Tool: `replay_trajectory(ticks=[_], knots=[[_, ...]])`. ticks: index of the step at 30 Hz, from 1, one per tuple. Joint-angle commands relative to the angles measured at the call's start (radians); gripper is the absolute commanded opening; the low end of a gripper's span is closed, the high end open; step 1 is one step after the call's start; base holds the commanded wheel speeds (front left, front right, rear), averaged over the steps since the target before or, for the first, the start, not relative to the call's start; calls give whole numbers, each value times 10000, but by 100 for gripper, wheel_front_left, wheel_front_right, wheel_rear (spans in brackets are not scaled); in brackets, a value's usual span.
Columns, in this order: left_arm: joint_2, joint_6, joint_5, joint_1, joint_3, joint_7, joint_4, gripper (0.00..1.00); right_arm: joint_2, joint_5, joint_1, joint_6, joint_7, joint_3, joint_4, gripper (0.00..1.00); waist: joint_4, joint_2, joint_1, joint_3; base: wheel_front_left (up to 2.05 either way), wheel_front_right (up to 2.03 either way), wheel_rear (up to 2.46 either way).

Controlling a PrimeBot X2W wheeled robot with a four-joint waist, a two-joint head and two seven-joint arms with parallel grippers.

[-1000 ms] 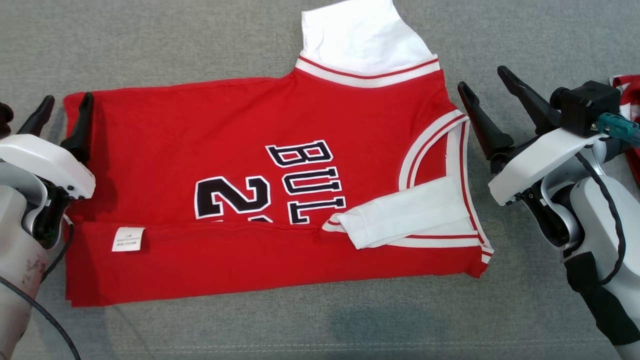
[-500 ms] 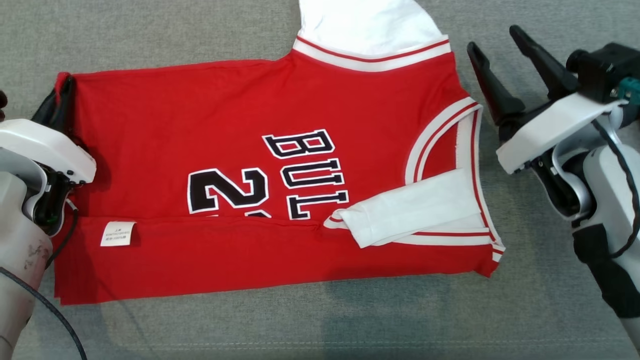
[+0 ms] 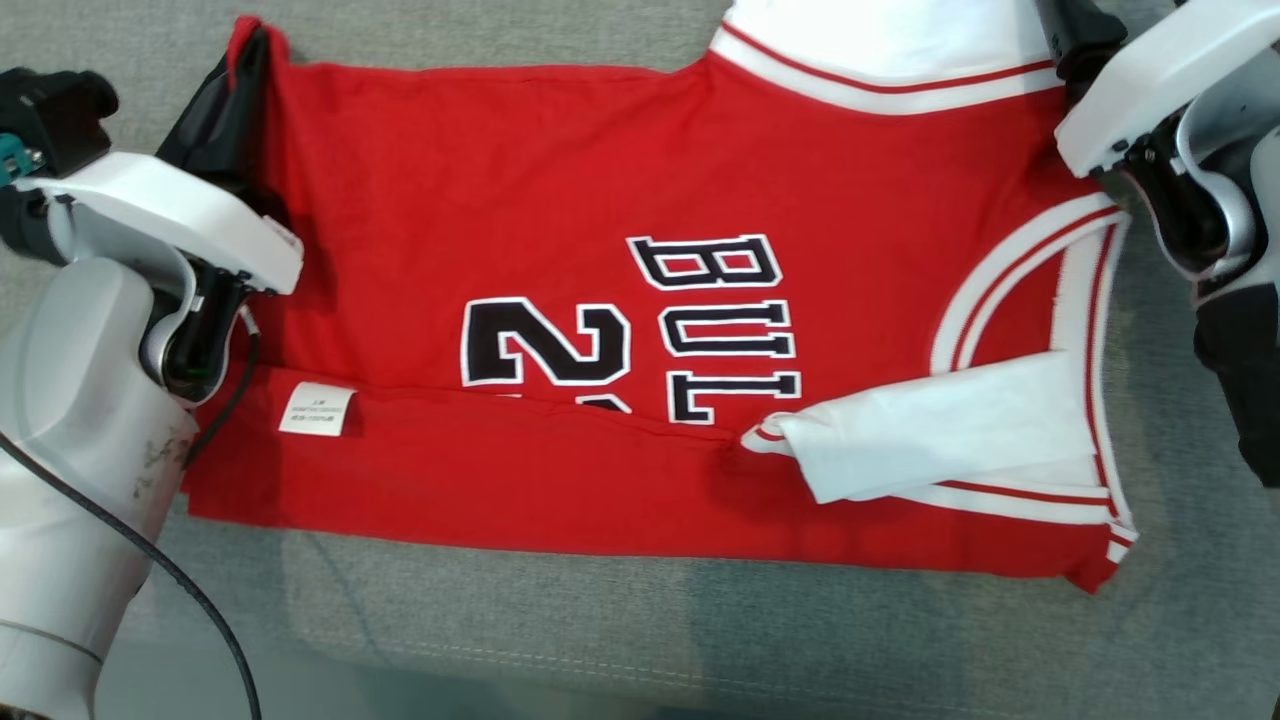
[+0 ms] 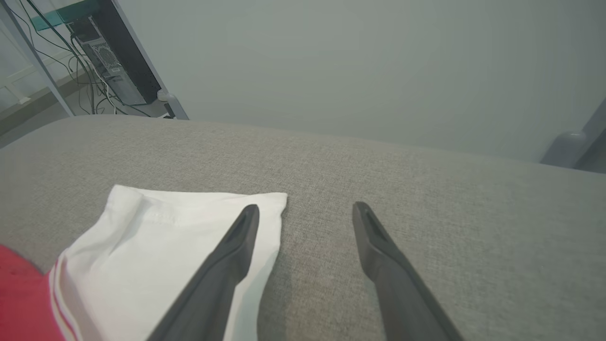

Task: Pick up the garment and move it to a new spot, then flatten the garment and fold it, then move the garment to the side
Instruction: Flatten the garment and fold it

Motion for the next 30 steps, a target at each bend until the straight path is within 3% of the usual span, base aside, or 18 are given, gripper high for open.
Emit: replay_trajectory(ticks=[1, 15, 18, 19, 20, 21, 30], knots=[[434, -22, 259, 45, 457, -86, -353, 0, 190, -47, -197, -27, 94, 33, -15, 100, 298, 0, 0, 224, 0, 0, 0], [-144, -22, 845, 331, 645, -87, -865, 0, 692, 56, -1581, -27, 721, 308, 2111, 99, 933, 0, 0, 548, 0, 0, 0], [-195, -22, 820, 314, 606, -87, -871, 0, 783, 217, -1755, -27, 945, 578, 2360, 42, 1009, 0, 0, 587, 0, 0, 0], [-209, -22, 808, 308, 596, -87, -867, 0, 796, 310, -1785, -27, 1005, 680, 2395, 30, 1022, 0, 0, 591, 0, 0, 0], [-219, -23, 796, 309, 584, -87, -861, 0, 800, 400, -1801, -27, 1057, 808, 2400, 5, 1027, 0, 0, 593, 0, 0, 0], [-227, -23, 778, 312, 573, -87, -847, 0, 795, 510, -1798, -27, 1115, 940, 2388, 0, 1024, 0, 0, 587, 0, 0, 0], [-143, -23, 767, 484, 699, -87, -766, 0, 249, 1172, -1743, -27, 254, 1313, 2039, 0, 777, 0, 0, 277, 0, 0, 0]])
